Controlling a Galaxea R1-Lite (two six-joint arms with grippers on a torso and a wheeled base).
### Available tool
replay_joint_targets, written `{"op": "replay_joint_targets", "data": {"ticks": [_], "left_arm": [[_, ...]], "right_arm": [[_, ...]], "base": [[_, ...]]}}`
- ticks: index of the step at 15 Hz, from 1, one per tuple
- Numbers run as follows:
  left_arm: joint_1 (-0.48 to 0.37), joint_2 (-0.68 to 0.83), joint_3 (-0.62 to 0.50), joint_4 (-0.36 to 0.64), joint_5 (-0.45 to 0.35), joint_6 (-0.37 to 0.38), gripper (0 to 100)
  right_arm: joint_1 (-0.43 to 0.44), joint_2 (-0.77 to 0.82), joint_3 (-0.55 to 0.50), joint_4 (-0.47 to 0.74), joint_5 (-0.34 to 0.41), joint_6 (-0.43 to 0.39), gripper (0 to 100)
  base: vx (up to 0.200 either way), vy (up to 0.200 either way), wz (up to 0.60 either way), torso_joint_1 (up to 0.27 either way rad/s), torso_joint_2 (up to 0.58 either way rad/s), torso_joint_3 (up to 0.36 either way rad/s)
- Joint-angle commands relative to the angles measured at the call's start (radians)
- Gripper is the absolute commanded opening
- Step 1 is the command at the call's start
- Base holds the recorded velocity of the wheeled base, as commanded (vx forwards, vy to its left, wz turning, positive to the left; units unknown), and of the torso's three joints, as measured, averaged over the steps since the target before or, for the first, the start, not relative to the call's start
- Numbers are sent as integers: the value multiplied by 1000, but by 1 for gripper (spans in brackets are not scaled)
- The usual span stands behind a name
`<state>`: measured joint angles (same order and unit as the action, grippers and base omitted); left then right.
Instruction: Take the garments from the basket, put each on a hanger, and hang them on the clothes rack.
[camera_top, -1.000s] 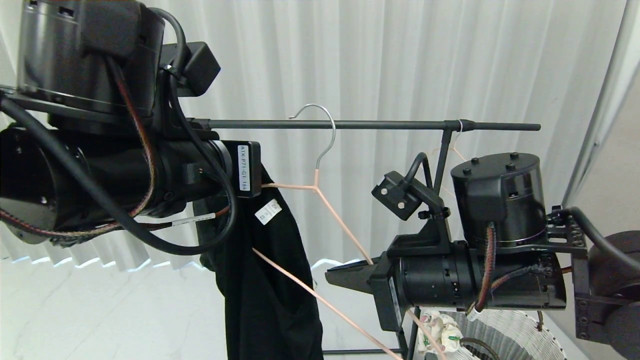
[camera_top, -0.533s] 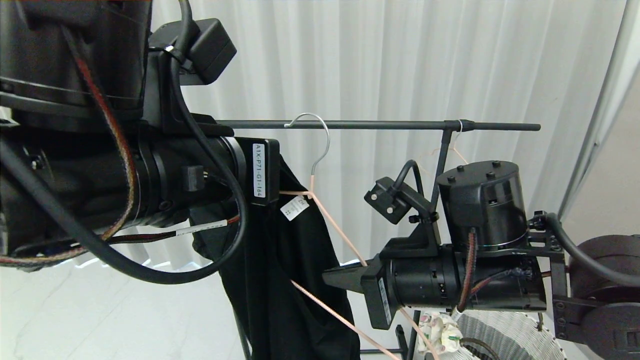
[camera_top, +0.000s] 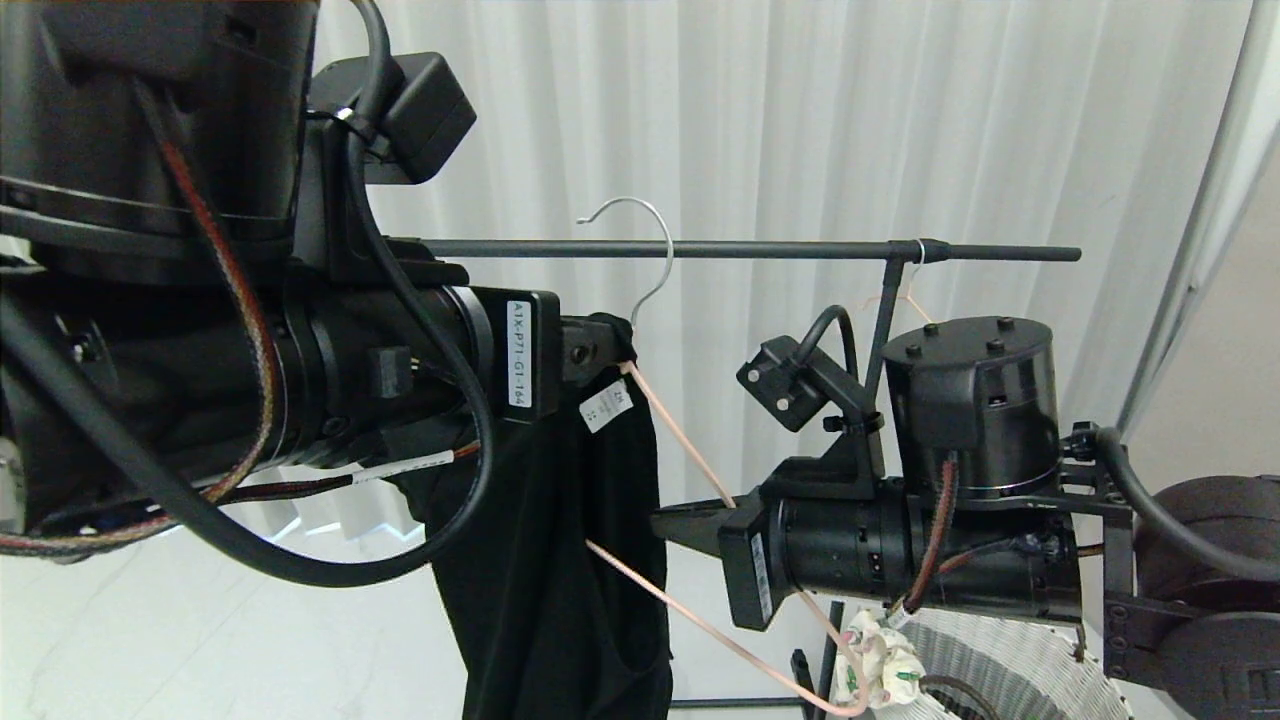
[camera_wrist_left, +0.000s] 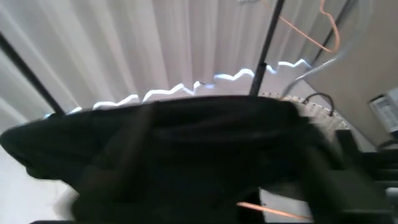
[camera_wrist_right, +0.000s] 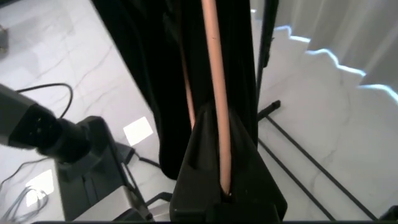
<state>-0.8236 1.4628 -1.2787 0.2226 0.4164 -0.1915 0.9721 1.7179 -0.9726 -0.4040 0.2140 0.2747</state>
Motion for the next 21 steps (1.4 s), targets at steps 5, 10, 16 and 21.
{"op": "replay_joint_targets", "data": {"ticks": [5,10,16,21], "left_arm": [[1,-71,91,-2,10,17,100],[0,-163,193,-3,5,86,100],[4,-229,337,-51,2,129,100],[192,-334,473,-144,-165,204,100]], "right_arm": [[-3,-4,31,-116,-70,-20,0],[-29,-6,35,-151,-101,-29,0],[-72,-26,63,-180,-120,-97,0],[-90,-72,209,-366,-114,-209,0]], "base": [[0,0,0,0,0,0],[0,0,0,0,0,0],[0,0,0,0,0,0],[0,0,0,0,0,0]]}}
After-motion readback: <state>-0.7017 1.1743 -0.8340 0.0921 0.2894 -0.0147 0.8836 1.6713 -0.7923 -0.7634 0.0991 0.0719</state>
